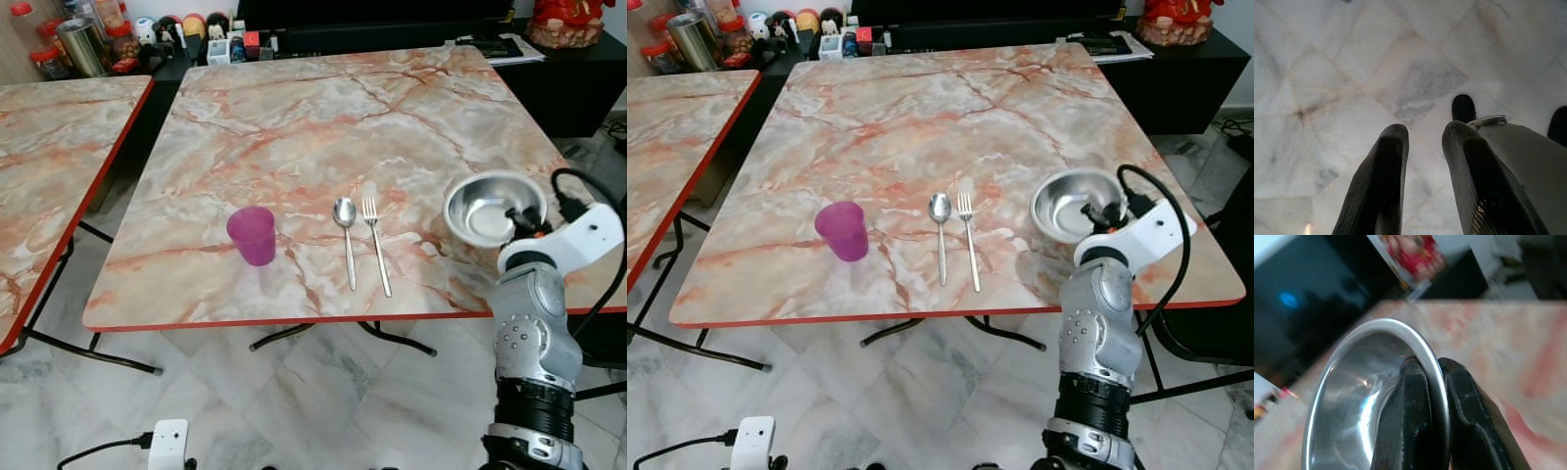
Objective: Setting the table
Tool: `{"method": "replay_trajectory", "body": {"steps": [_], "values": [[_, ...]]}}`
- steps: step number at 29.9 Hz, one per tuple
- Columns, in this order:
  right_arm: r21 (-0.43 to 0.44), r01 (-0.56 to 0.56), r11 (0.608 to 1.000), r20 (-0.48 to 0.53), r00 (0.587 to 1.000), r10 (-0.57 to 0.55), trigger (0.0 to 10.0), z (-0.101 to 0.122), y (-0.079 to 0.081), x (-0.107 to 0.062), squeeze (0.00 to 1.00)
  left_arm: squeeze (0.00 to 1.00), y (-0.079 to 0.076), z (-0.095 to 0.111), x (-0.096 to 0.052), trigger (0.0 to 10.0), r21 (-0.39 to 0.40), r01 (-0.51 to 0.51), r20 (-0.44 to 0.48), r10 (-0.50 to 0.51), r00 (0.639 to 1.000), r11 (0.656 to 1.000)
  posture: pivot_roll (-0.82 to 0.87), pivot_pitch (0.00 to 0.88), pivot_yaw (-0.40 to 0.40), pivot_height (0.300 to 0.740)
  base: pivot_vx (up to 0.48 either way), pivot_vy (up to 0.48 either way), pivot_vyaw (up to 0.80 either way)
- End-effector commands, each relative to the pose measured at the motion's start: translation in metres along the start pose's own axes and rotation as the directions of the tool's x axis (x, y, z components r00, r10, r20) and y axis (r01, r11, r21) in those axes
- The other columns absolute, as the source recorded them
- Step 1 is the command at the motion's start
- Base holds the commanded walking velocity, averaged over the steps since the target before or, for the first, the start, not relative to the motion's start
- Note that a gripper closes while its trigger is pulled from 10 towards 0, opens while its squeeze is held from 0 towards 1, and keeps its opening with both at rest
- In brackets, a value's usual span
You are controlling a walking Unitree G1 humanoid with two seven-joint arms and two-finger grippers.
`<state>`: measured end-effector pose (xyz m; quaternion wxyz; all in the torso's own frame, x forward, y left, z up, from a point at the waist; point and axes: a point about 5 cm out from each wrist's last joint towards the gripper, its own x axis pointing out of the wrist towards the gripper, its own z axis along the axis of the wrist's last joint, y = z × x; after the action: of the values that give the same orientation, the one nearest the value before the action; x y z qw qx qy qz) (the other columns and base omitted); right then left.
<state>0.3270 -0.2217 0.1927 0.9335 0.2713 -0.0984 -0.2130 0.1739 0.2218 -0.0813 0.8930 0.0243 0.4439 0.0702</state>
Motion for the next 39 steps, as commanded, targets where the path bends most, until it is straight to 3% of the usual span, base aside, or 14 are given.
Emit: {"method": "replay_trajectory", "body": {"steps": [1, 4, 12, 20, 29, 39], "values": [[0.012, -0.070, 0.997, 0.081, 0.994, 0.068, 10.0, 0.014, 0.015, -0.001, 0.00, 0.00, 0.008, -0.008, -0.002, 10.0, 0.029, -0.019, -0.026, 0.020, 0.999, 0.999, -0.08, 0.125, 0.064, 0.740, 0.000, 0.000, 0.00], [-0.020, -0.155, 0.988, 0.136, 0.978, 0.156, 10.0, 0.024, 0.028, -0.003, 0.00, 0.00, 0.008, -0.008, -0.002, 10.0, 0.020, -0.020, -0.026, 0.020, 0.999, 1.000, -0.08, 0.111, 0.058, 0.740, 0.000, 0.000, 0.00], [-0.071, -0.240, 0.968, 0.190, 0.949, 0.250, 10.0, 0.032, 0.044, -0.005, 0.00, 0.00, -0.003, -0.003, 0.000, 10.0, -0.005, -0.007, -0.021, 0.007, 1.000, 1.000, -0.08, 0.084, 0.044, 0.740, 0.000, 0.112, 0.00], [-0.082, -0.273, 0.959, 0.176, 0.943, 0.283, 10.0, 0.028, 0.048, -0.007, 0.00, 0.00, -0.010, -0.002, 0.001, 10.0, -0.017, -0.002, -0.019, 0.001, 1.000, 1.000, -0.08, 0.069, 0.029, 0.740, 0.000, 0.420, 0.00], [-0.108, -0.288, 0.952, 0.177, 0.936, 0.304, 10.0, 0.029, 0.053, -0.005, 0.00, 0.00, -0.004, -0.009, -0.002, 10.0, -0.032, -0.016, -0.021, 0.016, 1.000, 0.999, -0.08, 0.093, 0.029, 0.740, 0.000, 0.480, 0.00], [-0.066, -0.297, 0.953, 0.169, 0.938, 0.304, 10.0, 0.024, 0.056, -0.008, 0.00, 0.00, 0.001, -0.004, -0.001, 10.0, -0.031, -0.023, -0.004, 0.023, 1.000, 0.999, -0.07, 0.112, 0.045, 0.740, 0.000, 0.480, 0.00]]}}
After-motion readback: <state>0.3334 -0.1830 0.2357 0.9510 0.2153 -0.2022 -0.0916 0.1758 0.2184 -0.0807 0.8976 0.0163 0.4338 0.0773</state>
